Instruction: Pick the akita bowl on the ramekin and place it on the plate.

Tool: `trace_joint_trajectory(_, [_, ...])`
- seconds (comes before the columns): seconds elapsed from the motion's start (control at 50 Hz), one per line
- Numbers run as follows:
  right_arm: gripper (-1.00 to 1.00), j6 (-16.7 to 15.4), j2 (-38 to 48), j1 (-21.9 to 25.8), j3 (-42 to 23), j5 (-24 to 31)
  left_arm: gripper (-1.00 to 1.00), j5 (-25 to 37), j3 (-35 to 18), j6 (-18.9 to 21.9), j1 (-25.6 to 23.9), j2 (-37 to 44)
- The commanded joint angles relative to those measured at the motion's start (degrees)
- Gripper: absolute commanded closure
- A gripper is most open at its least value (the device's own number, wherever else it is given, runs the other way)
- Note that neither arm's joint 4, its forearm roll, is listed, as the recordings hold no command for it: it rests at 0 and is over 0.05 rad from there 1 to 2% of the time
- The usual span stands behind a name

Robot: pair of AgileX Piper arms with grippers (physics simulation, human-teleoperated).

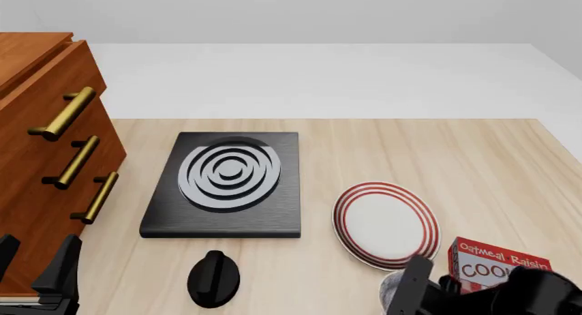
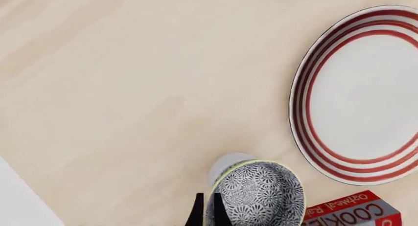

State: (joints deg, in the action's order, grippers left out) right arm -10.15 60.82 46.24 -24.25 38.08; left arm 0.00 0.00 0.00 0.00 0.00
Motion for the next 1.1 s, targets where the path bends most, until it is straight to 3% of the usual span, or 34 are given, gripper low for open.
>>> trace_joint_trajectory(0.02, [1.0,-3.9,-2.6,-4.0,-1.9,3.7,-1.0,0.0,0.0,0.0,0.0,0.0])
trace_joint_trajectory(0.26, [1.0,-7.8,-5.7,-5.6,-4.9,8.9,-1.0,0.0,0.0,0.0,0.0,0.0])
trace_joint_trajectory(0.46, [1.0,-8.6,-6.6,-5.4,-7.7,12.3,-1.0,0.0,0.0,0.0,0.0,0.0])
trace_joint_trajectory(0.64, [1.0,-14.8,-8.3,-10.5,-12.8,17.4,-1.0,0.0,0.0,0.0,0.0,0.0])
trace_joint_trajectory(0.82, [1.0,-16.4,-6.1,-11.0,-16.2,17.2,-1.0,0.0,0.0,0.0,0.0,0.0])
trace_joint_trajectory(1.1, [1.0,-22.2,-2.0,-15.9,-21.0,15.9,-1.0,0.0,0.0,0.0,0.0,0.0])
